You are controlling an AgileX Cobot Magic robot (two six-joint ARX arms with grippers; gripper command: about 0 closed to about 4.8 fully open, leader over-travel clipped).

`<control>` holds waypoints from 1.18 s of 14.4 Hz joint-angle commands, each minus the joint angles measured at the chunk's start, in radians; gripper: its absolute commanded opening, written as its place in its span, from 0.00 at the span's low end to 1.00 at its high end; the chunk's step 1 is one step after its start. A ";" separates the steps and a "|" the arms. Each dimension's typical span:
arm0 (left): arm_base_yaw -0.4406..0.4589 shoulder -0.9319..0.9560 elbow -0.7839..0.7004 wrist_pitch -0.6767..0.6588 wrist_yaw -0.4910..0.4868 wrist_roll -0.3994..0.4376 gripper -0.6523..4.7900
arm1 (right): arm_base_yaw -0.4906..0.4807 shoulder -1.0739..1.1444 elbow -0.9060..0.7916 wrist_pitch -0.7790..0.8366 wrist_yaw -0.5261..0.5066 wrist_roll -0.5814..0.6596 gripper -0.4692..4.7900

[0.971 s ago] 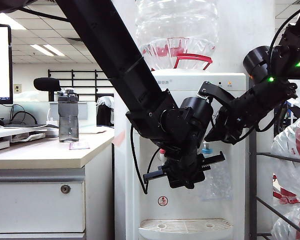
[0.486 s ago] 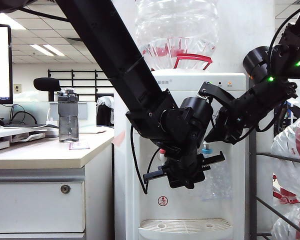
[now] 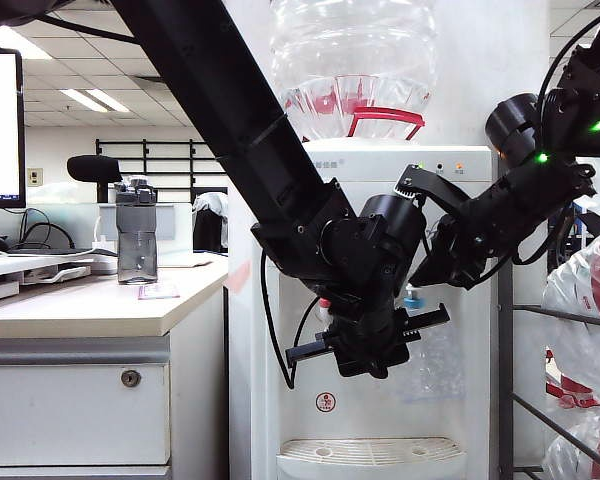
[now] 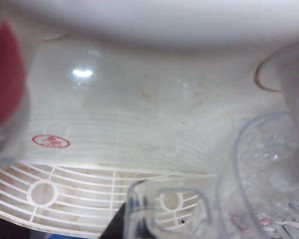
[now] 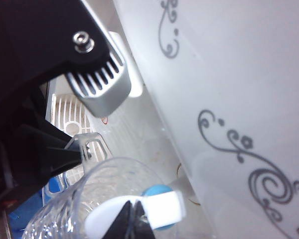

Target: Pick up the plastic mug from the left desk, go to the cold water outlet of the water dispenser, press the vertical switch to get some water, then put the mug back on the desk.

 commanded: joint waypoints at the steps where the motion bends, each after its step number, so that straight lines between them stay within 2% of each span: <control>1: -0.002 -0.006 0.006 0.024 -0.007 -0.002 0.11 | 0.001 0.004 -0.004 -0.077 0.017 0.000 0.08; 17: -0.002 -0.006 0.006 0.024 -0.007 -0.002 0.11 | 0.001 0.017 -0.004 -0.078 0.021 0.000 0.08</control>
